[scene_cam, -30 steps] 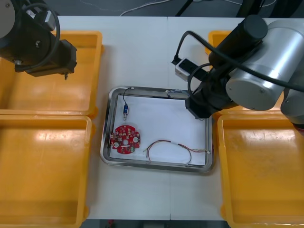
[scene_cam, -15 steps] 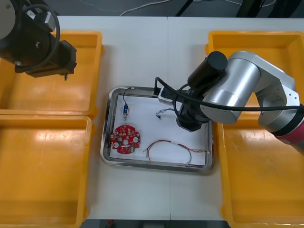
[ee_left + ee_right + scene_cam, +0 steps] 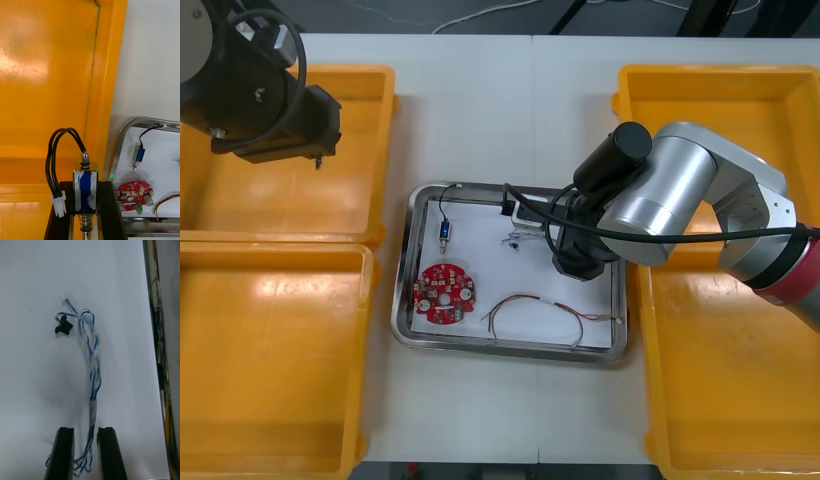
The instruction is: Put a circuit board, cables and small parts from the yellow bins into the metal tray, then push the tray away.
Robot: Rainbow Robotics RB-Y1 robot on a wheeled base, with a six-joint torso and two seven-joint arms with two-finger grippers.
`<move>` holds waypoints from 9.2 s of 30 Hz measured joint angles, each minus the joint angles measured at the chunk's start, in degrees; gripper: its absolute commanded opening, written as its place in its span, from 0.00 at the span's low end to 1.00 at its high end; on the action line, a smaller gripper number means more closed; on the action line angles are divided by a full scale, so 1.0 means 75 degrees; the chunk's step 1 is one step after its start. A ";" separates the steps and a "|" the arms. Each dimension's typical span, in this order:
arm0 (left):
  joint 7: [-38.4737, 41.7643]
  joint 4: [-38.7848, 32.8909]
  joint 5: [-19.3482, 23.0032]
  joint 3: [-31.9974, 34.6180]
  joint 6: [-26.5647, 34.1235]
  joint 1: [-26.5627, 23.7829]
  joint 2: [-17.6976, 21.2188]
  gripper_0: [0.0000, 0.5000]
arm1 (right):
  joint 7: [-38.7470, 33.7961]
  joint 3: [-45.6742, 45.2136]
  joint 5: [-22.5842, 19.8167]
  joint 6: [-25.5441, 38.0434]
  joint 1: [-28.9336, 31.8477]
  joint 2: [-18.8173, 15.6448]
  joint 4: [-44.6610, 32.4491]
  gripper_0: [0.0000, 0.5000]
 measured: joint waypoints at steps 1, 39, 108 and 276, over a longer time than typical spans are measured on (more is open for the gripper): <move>0.0000 0.0000 0.0000 0.0000 0.0000 0.0001 0.0000 0.00 | 0.0000 0.0000 -0.0002 -0.0013 0.0000 0.0000 0.0003 1.00; 0.0001 -0.0177 0.0107 -0.0003 0.0000 0.0097 0.0001 0.00 | 0.0010 -0.3379 -0.2349 0.3941 -0.0280 -0.0705 -0.0985 1.00; 0.2676 0.1885 -0.1797 -0.5114 -0.2001 -0.0858 -0.1665 0.00 | -0.4631 -0.8448 -0.1636 0.4153 0.4433 -0.1584 -0.2332 1.00; -0.3405 -0.1064 0.0044 0.2089 0.0004 0.2882 0.1051 1.00 | -0.2821 0.3711 0.3036 0.1116 -0.1032 0.0939 -0.1299 0.00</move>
